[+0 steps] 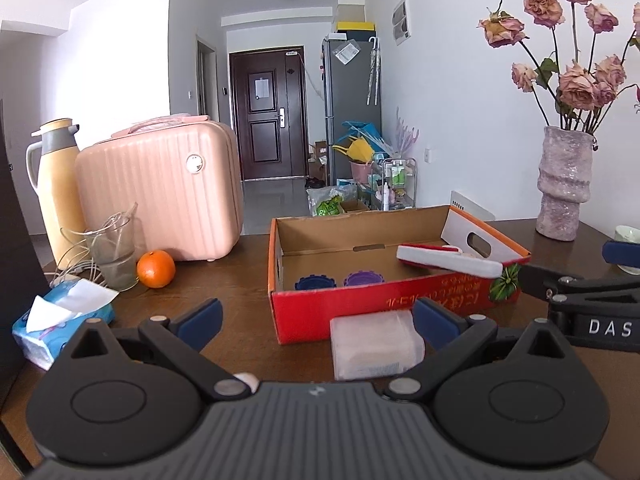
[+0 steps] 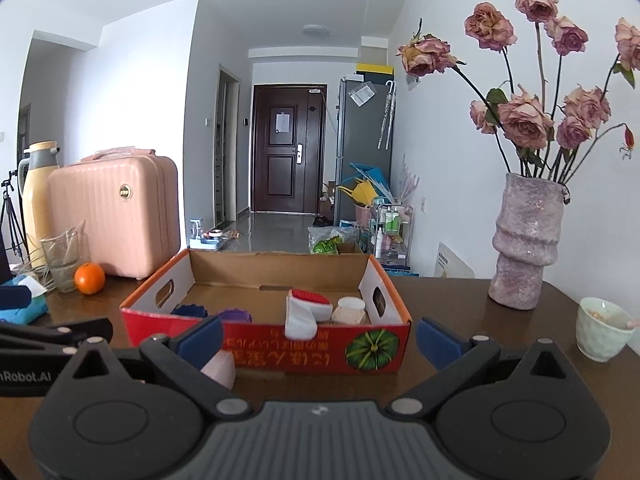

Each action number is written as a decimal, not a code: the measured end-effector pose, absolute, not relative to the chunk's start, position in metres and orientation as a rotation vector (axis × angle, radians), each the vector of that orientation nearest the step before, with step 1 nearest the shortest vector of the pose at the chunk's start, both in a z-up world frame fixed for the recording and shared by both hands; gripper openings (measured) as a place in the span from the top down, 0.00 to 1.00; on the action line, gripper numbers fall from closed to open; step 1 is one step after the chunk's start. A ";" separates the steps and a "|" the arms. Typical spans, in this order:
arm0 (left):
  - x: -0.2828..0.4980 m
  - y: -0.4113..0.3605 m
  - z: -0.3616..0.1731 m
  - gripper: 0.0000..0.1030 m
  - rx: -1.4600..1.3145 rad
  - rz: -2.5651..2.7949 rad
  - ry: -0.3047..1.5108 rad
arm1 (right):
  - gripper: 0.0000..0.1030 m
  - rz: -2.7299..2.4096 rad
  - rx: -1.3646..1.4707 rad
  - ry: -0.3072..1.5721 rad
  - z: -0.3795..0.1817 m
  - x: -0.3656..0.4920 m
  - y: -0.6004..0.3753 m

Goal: Organize rigid objects
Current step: 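Withdraw both tools from the box toward the items on the table, then grasp the green spray bottle with the right tool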

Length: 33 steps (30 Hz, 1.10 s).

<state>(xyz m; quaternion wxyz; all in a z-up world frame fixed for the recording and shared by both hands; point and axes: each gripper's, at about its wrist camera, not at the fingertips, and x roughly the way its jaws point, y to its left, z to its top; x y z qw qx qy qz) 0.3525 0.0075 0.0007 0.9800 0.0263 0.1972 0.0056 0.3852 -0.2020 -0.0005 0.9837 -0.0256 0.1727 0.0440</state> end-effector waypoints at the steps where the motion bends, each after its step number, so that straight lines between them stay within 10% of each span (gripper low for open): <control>1: 0.349 0.009 0.000 0.00 0.051 0.012 0.398 | 0.00 0.089 -0.051 0.350 -0.002 0.381 -0.201; 33: 0.283 0.060 -0.026 0.00 -0.005 0.051 0.461 | 0.00 0.157 -0.039 0.462 -0.048 0.330 -0.173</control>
